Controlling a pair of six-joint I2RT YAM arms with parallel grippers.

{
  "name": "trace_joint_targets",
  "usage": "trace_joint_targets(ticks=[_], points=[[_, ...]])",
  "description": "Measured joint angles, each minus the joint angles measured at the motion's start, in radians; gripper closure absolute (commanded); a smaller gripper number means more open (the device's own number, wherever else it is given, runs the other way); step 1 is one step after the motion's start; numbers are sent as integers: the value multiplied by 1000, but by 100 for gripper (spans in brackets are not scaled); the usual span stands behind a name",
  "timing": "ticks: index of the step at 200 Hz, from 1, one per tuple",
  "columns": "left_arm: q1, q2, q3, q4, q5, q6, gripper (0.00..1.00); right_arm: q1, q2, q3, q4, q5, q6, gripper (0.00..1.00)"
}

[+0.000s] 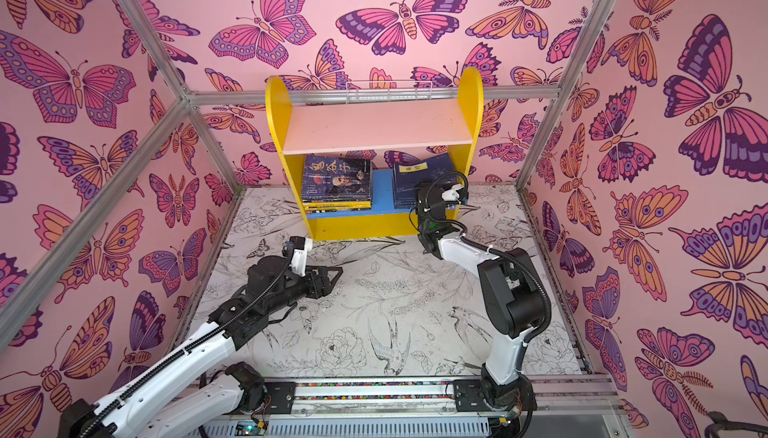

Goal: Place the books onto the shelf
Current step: 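Lower the book flat onto the shelf pile and push it with the right gripper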

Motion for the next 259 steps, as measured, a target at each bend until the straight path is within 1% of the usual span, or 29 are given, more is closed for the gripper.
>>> trace_joint_targets(ticks=[19,35,58,82,106,138,164,198,232,259], points=[[0,0,0,0,-3,-3,31,0,0,46,-102,-12,4,50],[0,0,-1,-1,-4,-6,31,0,-1,80,-182,-19,5,44],[0,-1,-1,0,-8,-7,31,-1,-2,126,-309,-35,6,42],[0,-1,-1,-1,-15,-7,31,-8,-2,192,-451,-87,6,42],[0,-1,-1,0,-18,-7,31,-19,-2,241,-536,-137,6,41],[0,-1,-1,-1,-18,-7,31,-32,0,248,-612,-175,6,40],[0,-1,-1,-1,-19,-7,32,-52,19,259,-658,-230,9,38],[0,-1,-1,-2,-26,-7,32,-87,51,311,-668,-319,1,37],[0,0,-1,-2,-27,-7,32,-95,72,341,-684,-419,1,35],[0,7,-1,-2,-27,-7,32,-101,75,347,-687,-466,-3,32]])
